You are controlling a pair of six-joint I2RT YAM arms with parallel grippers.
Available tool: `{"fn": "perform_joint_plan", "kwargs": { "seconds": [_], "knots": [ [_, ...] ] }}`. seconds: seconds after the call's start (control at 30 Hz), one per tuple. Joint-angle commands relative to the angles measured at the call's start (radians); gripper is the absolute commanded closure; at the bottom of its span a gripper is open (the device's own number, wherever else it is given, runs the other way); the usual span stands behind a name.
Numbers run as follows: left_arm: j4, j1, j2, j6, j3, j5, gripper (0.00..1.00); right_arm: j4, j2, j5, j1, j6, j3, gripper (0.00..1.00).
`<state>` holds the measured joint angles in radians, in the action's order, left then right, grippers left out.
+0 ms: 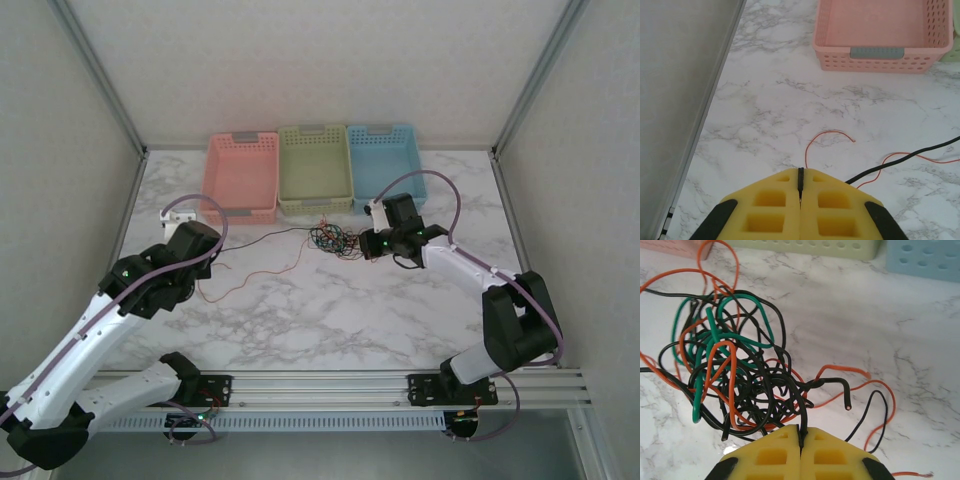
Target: Untangle the cables
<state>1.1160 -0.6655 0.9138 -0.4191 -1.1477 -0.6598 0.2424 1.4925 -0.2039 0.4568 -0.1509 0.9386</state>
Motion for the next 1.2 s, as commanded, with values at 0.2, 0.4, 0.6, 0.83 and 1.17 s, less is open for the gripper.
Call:
{"fn": "perform_joint_plan", "kwargs": {
  "seconds": [0.2,0.4,0.6,0.83,1.17],
  "knots": [
    [0.035,0.022,-0.029,-0.012,0.003,-0.069,1.00,-0.056,-0.117,0.081,-0.118,-0.097,-0.082,1.00],
    [0.034,0.044,-0.039,-0.011,-0.004,-0.084,1.00,-0.054,-0.141,0.117,-0.197,-0.147,-0.130,1.00],
    [0.065,0.081,-0.090,-0.006,-0.030,-0.180,1.00,-0.045,-0.129,0.142,-0.342,-0.254,-0.177,1.00],
    [0.094,0.124,-0.124,0.027,-0.105,-0.278,1.00,0.003,-0.094,0.222,-0.445,-0.347,-0.186,1.00],
    [0.011,0.138,-0.083,0.099,-0.197,-0.115,1.00,-0.035,-0.070,0.171,-0.472,-0.386,-0.204,1.00]
  ]
}}
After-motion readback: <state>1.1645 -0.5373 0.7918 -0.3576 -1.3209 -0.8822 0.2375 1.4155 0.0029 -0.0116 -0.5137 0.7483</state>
